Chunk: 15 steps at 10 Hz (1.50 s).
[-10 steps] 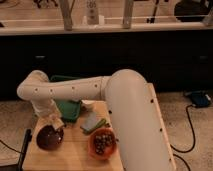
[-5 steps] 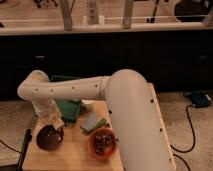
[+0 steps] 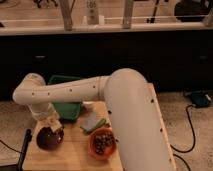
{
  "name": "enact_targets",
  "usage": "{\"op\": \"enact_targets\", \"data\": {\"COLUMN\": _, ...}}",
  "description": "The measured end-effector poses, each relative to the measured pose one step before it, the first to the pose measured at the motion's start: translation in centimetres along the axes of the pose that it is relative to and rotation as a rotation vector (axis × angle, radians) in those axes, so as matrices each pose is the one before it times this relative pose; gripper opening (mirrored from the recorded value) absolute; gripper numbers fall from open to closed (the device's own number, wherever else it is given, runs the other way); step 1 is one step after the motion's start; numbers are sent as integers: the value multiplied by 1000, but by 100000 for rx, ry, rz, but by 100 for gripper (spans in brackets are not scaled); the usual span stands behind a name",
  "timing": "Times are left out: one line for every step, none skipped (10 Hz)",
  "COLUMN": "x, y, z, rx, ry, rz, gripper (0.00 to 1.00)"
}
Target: Place eraser in purple bowl
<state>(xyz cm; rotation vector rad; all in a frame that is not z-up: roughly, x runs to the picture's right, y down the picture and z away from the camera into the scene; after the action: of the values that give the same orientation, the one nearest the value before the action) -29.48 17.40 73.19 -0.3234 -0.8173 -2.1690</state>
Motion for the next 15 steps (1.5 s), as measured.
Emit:
{"op": "enact_targets", "data": {"x": -230, "y": -588, "z": -38, "rx": -530, "ry": 481, "rz": 137, "gripper": 0}}
{"op": "enact_targets", "data": {"x": -175, "y": -752, "z": -43, "rx": 214, "ry": 673, "rz": -29, "gripper": 0}}
{"op": "enact_targets", "data": {"x": -69, "y": -534, "z": -39, "rx": 926, "ry": 517, "rz": -2, "gripper": 2}}
{"op": "enact_targets", "data": {"x": -162, "y": -217, "z": 46, "rx": 1489, "ry": -98, "rz": 636, "gripper": 9}}
{"op": "enact_targets", "data": {"x": -128, "y": -105, "z": 128, "rx": 1860, "ry": -516, "rz": 813, "gripper": 18}}
{"op": "enact_targets", "data": {"x": -121, "y": -262, "z": 193, "rx": 2008, "ry": -775, "rz": 563, "gripper": 29}}
{"op": "enact_targets", "data": {"x": -39, "y": -202, "z": 98, "rx": 1154, "ry": -601, "rz": 500, "gripper": 39}}
{"op": "enact_targets", "data": {"x": -43, "y": -95, "z": 94, "rx": 619, "ry": -550, "rz": 849, "gripper": 49}}
{"op": "enact_targets", "data": {"x": -44, "y": -49, "z": 75, "rx": 500, "ry": -503, "rz": 1017, "gripper": 61}}
{"op": "enact_targets", "data": {"x": -35, "y": -13, "z": 49, "rx": 171, "ry": -398, "rz": 599, "gripper": 69}}
{"op": "enact_targets", "data": {"x": -60, "y": 91, "z": 55, "rx": -117, "ry": -536, "rz": 564, "gripper": 77}}
{"op": "enact_targets", "data": {"x": -49, "y": 128, "z": 52, "rx": -139, "ry": -616, "rz": 722, "gripper": 80}}
{"op": "enact_targets", "data": {"x": -7, "y": 100, "z": 10, "rx": -249, "ry": -463, "rz": 510, "gripper": 80}}
{"op": "enact_targets", "data": {"x": 54, "y": -64, "z": -24, "rx": -148, "ry": -349, "rz": 242, "gripper": 80}}
{"op": "enact_targets", "data": {"x": 68, "y": -59, "z": -70, "rx": -101, "ry": -302, "rz": 120, "gripper": 80}}
